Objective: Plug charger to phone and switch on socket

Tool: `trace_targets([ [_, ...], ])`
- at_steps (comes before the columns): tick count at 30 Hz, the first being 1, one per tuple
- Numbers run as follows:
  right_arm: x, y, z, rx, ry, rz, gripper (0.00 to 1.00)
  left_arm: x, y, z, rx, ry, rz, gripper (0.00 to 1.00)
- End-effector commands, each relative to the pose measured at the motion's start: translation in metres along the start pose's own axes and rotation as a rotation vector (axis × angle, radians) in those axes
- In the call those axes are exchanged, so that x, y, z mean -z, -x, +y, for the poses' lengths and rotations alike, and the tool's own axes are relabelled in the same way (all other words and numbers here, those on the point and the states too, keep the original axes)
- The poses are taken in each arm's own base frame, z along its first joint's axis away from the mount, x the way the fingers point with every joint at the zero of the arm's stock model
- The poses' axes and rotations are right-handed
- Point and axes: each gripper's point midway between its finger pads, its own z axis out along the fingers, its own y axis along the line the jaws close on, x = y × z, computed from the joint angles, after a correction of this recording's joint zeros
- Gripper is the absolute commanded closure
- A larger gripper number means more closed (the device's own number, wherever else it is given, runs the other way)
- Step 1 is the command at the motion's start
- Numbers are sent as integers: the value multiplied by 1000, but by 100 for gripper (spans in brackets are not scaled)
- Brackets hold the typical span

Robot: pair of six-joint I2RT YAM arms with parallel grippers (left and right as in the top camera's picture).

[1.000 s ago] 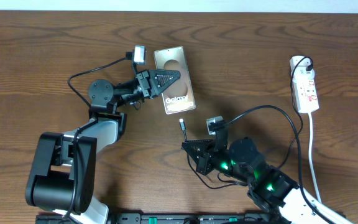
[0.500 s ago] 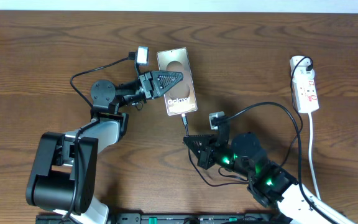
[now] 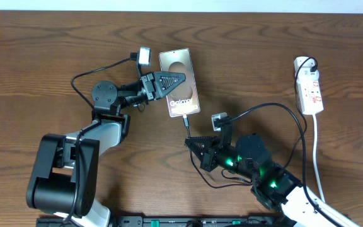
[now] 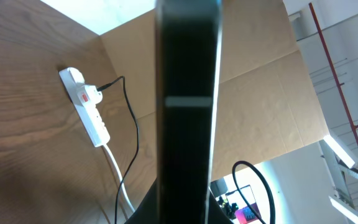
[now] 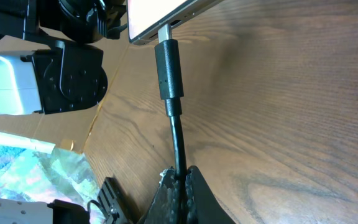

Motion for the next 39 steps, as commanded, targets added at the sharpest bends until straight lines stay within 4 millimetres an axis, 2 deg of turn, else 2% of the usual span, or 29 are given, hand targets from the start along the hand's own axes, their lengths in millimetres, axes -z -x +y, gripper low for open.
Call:
trace_targets([
  [1, 0, -2, -2, -24, -3, 9, 99, -1, 3, -10, -60, -18, 1, 92],
  [25, 1, 1, -5, -40, -11, -3, 99, -1, 3, -10, -49, -18, 2, 92],
  [34, 3, 10, -13, -52, -34, -34, 99, -1, 3, -10, -49, -18, 2, 92],
  [39, 3, 13, -11, -46, -22, -43, 99, -1, 3, -10, -49, -18, 2, 93],
])
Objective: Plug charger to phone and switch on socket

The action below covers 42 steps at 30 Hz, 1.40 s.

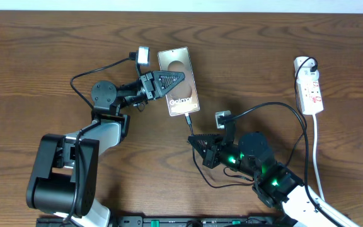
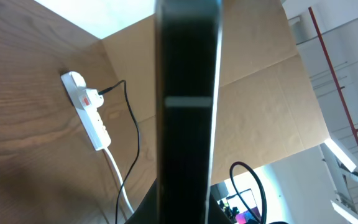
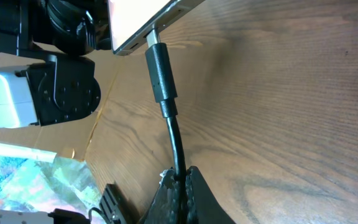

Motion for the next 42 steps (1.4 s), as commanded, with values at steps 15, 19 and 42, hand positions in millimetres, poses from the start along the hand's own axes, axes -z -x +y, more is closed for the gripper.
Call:
trace_targets([
  [15, 1, 7, 6, -1, 31, -24, 99, -1, 6, -10, -44, -16, -19, 92],
  [19, 0, 6, 5, -5, 29, -21, 99, -1, 8, -10, -20, -15, -31, 93],
  [42, -7, -4, 7, -18, 59, 32, 99, -1, 8, 0, -18, 16, -29, 93],
])
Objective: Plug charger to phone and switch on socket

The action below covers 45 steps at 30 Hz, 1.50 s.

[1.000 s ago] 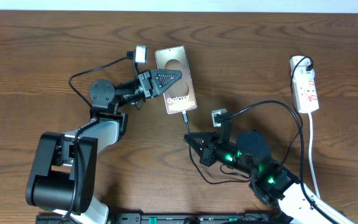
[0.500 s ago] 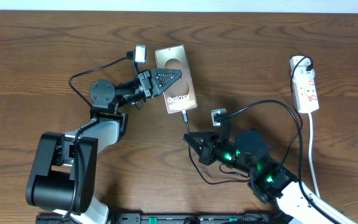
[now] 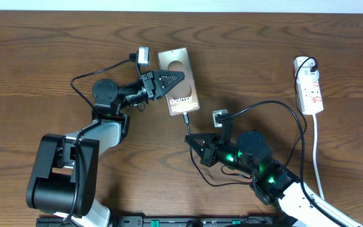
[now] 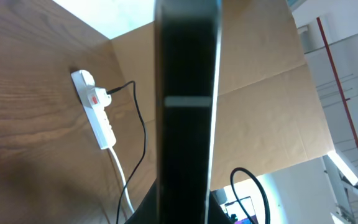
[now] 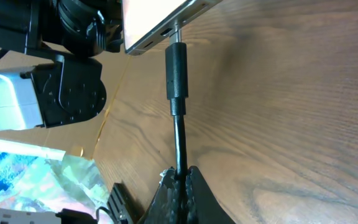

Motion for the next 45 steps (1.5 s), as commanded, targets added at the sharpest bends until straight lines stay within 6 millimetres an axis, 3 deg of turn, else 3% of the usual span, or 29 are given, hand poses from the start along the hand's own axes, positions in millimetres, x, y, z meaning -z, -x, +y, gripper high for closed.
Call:
trace_targets([
  [1, 0, -3, 4, 0, 21, 17, 99, -1, 4, -11, -64, -20, -7, 93],
  [45, 1, -1, -4, 7, -14, 7, 99, -1, -1, -11, -100, -24, 19, 92],
])
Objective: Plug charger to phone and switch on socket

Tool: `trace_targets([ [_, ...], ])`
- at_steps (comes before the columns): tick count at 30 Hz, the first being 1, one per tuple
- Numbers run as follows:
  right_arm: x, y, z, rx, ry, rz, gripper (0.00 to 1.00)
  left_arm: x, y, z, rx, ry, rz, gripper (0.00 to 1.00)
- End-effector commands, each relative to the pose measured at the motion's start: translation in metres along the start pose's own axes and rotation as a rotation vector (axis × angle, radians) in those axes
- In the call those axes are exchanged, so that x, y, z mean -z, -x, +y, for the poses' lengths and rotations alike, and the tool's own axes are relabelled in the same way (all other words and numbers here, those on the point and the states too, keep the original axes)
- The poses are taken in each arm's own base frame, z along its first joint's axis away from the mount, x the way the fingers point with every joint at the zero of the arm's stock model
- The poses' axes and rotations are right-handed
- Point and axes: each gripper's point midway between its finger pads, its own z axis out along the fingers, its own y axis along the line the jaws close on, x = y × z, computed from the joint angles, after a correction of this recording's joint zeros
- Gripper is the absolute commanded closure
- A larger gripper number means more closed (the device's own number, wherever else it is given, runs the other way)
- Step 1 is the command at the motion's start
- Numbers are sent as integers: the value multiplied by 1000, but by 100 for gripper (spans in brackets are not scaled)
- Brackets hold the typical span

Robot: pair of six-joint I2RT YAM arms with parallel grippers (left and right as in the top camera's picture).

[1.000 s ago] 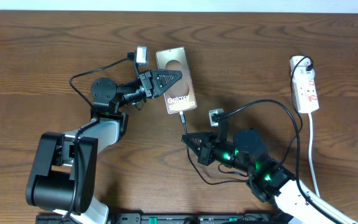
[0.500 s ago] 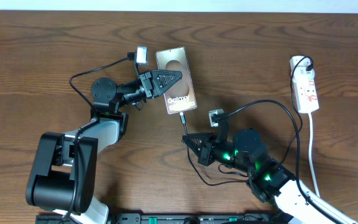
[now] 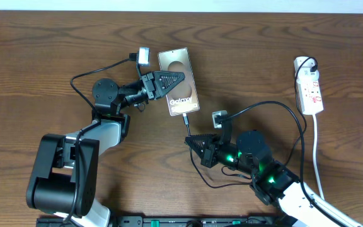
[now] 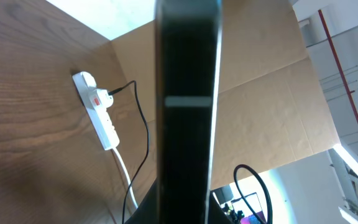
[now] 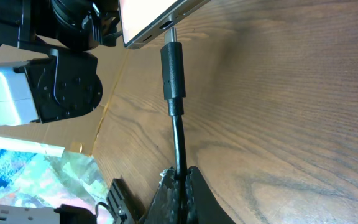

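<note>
The phone, face up with "Galaxy" on its screen, is held at its left side by my left gripper, which is shut on it. In the left wrist view its dark edge fills the middle. My right gripper is shut on the black charger cable just behind the plug. The plug's metal tip meets the port in the phone's bottom edge, with a short bit of metal showing. The white socket strip lies at the far right, its red switch visible.
The charger cable loops from my right gripper across the table to the socket strip. A white cable runs from the strip toward the front edge. My left arm's own cable arcs beside the phone.
Hardly anything has changed. The plug stands a touch further left under the phone's edge. Both grippers keep their holds.
At first the plug's body sat close against the phone's bottom edge. Then it was tilted, with its bare tip showing at the edge. Later it stood straight with the tip at the port, and it stands so now. My left gripper held the phone throughout.
</note>
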Motion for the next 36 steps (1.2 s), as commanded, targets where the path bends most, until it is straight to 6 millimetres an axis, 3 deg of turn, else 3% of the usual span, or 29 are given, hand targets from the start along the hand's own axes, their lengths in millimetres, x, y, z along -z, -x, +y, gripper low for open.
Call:
trace_targets([
  [1, 1, 3, -1, 14, -3, -9, 99, -1, 1, -11, -62, -22, 11, 92],
  [8, 6, 6, 6, 23, 14, -22, 99, -1, 1, -11, -69, -22, 10, 93],
  [13, 9, 0, -2, 7, -27, -6, 99, -1, 1, -11, -69, -23, 10, 93],
  [36, 8, 9, 3, 20, -10, -43, 99, -1, 1, -11, -53, -22, 9, 92],
])
